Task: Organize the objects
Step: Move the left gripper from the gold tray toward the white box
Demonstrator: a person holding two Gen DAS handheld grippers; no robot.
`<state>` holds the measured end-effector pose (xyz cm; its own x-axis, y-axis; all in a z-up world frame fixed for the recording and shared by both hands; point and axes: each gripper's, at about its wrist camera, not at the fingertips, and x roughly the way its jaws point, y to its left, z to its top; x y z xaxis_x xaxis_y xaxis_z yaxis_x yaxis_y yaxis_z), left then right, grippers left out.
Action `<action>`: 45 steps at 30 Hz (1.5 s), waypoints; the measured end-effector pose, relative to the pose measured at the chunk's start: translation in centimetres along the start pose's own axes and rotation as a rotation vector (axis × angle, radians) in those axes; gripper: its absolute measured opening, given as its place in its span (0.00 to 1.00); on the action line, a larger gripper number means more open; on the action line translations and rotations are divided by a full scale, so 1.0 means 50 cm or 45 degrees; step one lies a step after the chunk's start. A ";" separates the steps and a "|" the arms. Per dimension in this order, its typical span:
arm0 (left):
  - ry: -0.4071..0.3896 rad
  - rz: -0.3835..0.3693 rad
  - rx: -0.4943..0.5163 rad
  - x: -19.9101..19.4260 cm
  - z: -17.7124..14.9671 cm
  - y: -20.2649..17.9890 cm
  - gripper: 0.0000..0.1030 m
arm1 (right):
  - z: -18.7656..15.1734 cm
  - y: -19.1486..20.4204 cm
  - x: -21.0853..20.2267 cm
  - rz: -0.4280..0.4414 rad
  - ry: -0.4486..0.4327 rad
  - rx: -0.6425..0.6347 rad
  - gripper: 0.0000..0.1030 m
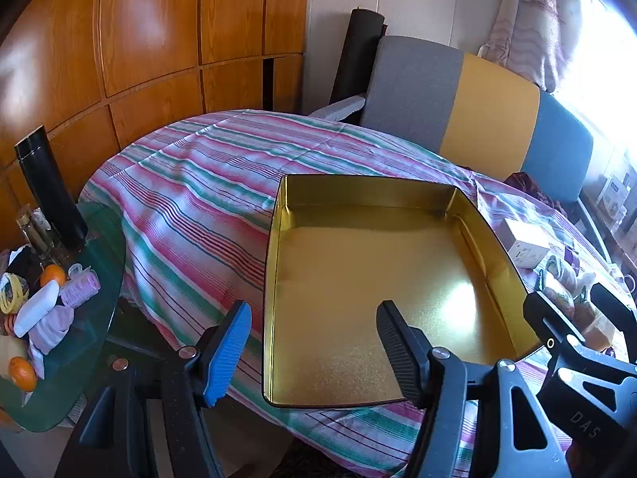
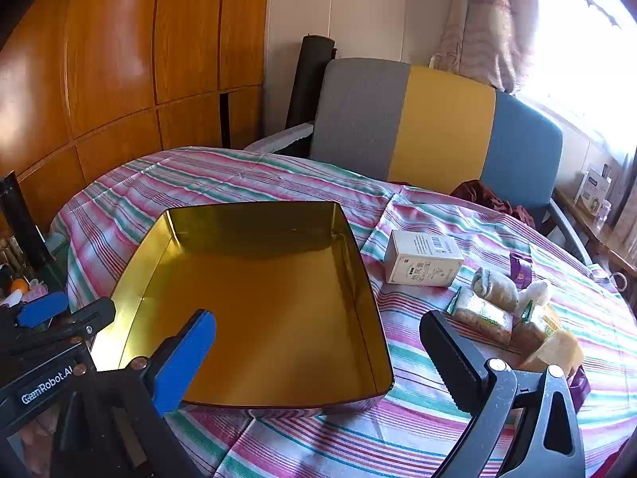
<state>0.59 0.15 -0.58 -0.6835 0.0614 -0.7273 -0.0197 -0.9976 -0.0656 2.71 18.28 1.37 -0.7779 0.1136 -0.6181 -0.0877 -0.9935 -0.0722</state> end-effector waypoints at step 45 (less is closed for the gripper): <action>0.126 -0.503 0.656 0.031 0.055 -0.306 0.66 | -0.020 -0.504 -0.036 -0.086 -0.049 0.576 1.00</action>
<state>-2.15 15.42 1.18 -0.4833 0.4044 -0.7765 -0.6193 -0.7848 -0.0233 6.97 43.10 3.53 -0.7829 0.1863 -0.5936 -0.3953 -0.8857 0.2433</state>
